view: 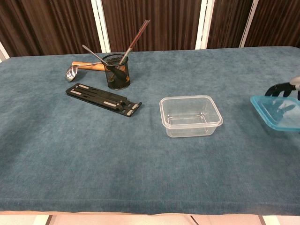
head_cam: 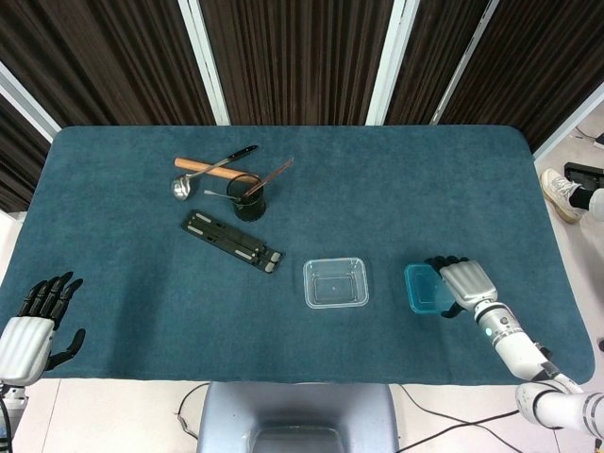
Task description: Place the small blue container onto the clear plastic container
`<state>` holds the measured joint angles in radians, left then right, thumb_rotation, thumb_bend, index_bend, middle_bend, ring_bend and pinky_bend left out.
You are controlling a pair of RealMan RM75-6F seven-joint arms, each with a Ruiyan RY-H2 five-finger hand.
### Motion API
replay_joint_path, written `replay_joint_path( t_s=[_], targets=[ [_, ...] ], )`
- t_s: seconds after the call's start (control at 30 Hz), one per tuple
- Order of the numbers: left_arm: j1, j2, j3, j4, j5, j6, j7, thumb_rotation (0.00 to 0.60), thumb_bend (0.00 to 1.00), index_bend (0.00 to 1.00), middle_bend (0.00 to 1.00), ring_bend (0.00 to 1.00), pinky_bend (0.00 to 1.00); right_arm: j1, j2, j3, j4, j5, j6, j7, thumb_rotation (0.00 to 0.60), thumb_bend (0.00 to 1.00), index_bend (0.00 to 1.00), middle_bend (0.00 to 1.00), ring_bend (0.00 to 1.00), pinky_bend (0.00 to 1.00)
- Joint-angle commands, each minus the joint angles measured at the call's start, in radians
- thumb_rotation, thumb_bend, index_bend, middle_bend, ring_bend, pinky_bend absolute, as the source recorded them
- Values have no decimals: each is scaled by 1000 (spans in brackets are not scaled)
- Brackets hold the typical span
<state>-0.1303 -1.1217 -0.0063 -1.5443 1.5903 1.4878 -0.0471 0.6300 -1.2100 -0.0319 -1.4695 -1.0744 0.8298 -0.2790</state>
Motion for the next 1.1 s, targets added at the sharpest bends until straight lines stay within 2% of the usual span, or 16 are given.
replay_joint_path(
  t_s=[0.03,0.27,0.43,0.53,0.67,0.87,1.1],
  targets=[
    [-1,-1,0,0,0,-2,2,600,409,0,0,0,81,-13,19,30,-17,-35,29,49,600,129,788,484,469,421],
    [-4,-2,0,0,0,-5,8,600,409,0,0,0,81,1,51,54,-66,-46,22,59,600,130,790,485,471,421],
    [-2,-4,0,3,2,-1,7,600,408,0,0,0,80,60,97,112,-197,-7,-25,48,600,130,790,485,471,421],
    [-3,-4,1,5,5,0,4,600,408,0,0,0,81,136,107,150,-266,121,-86,-11,600,130,790,485,470,421],
    [-1,-4,2,7,7,3,1,600,409,0,0,0,81,217,89,164,-312,256,-91,-100,600,131,789,485,470,421],
    [1,1,3,8,7,6,-11,600,409,0,0,0,81,346,41,145,-361,485,-65,-229,600,130,782,485,470,421],
    [1,5,5,7,10,7,-18,600,409,0,0,0,80,464,-44,113,-356,674,3,-338,600,130,779,485,470,421]
  ],
)
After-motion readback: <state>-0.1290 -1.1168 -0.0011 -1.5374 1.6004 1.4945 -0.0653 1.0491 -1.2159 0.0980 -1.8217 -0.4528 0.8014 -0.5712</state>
